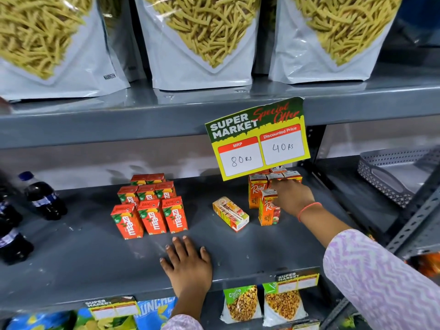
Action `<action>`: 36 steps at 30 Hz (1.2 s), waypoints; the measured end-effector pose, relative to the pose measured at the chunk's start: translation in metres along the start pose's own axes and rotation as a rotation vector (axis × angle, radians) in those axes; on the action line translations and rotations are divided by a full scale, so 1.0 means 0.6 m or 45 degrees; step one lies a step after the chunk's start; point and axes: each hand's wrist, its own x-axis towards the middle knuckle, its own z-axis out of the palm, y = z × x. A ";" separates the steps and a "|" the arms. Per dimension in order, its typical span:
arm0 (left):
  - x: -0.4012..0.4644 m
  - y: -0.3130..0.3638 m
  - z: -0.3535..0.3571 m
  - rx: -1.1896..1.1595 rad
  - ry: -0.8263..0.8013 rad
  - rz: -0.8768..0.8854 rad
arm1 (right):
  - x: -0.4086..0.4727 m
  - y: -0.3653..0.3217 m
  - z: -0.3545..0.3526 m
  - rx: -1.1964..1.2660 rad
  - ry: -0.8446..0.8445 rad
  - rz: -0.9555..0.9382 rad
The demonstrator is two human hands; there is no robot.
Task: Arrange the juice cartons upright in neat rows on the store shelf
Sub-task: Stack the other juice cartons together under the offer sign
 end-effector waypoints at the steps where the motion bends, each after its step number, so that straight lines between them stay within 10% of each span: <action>1: 0.000 0.001 -0.002 -0.026 0.003 0.002 | -0.011 -0.006 0.004 0.061 0.109 0.012; 4: -0.001 0.002 -0.002 -0.017 0.030 0.012 | -0.047 -0.043 0.022 0.327 0.430 -0.053; 11: -0.001 0.004 -0.003 -0.062 0.078 0.045 | -0.053 -0.144 0.122 0.466 -0.104 0.119; 27: 0.006 -0.002 0.000 0.023 -0.046 0.022 | -0.132 -0.052 0.122 0.884 -0.264 0.315; 36: 0.020 0.056 -0.008 0.034 -0.237 0.248 | -0.158 0.060 0.064 1.768 -0.392 0.603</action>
